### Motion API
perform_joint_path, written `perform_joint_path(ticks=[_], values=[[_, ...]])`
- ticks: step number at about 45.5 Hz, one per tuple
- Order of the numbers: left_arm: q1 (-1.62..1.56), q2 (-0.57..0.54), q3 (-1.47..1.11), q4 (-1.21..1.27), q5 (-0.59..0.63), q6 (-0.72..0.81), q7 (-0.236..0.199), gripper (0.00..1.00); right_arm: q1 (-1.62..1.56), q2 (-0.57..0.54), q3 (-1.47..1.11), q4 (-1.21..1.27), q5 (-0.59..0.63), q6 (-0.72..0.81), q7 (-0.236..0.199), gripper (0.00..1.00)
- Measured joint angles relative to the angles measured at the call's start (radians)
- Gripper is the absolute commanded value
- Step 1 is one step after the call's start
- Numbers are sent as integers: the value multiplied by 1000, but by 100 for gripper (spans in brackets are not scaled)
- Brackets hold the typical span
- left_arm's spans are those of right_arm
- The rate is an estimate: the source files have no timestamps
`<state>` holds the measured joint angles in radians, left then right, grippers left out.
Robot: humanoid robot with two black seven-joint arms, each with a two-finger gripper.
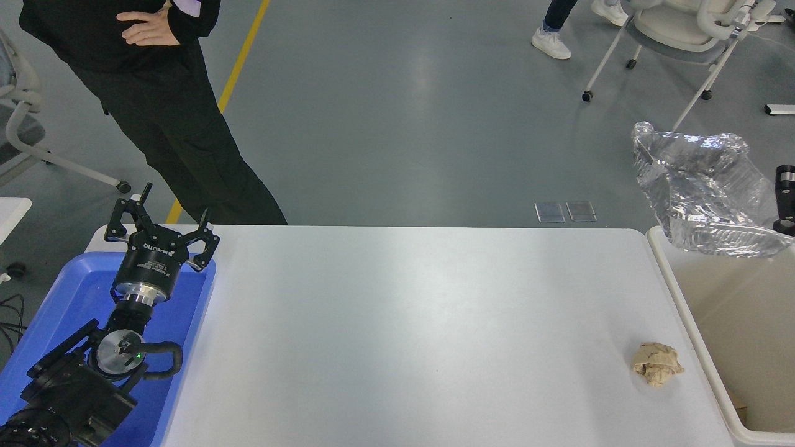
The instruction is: Pick up foil plate and place in dustbin
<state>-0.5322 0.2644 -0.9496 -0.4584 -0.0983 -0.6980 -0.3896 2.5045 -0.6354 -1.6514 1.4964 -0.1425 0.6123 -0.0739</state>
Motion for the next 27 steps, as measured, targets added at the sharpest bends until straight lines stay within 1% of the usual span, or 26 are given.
perform_joint_path(ticks=[13,16,17,27], values=[[0,0,0,0,0,0,0,100,-94,-45,-24,-58,-15,-160,-2,0],[0,0,0,0,0,0,0,100,-134,-54,-24,-77,-15,-204,-2,0],[0,0,0,0,0,0,0,100,-170,-64,-22,-94,-15,-240,-2,0],[0,0,0,0,0,0,0,100,-340,-96,24,-199,-12,-338,-2,0]])
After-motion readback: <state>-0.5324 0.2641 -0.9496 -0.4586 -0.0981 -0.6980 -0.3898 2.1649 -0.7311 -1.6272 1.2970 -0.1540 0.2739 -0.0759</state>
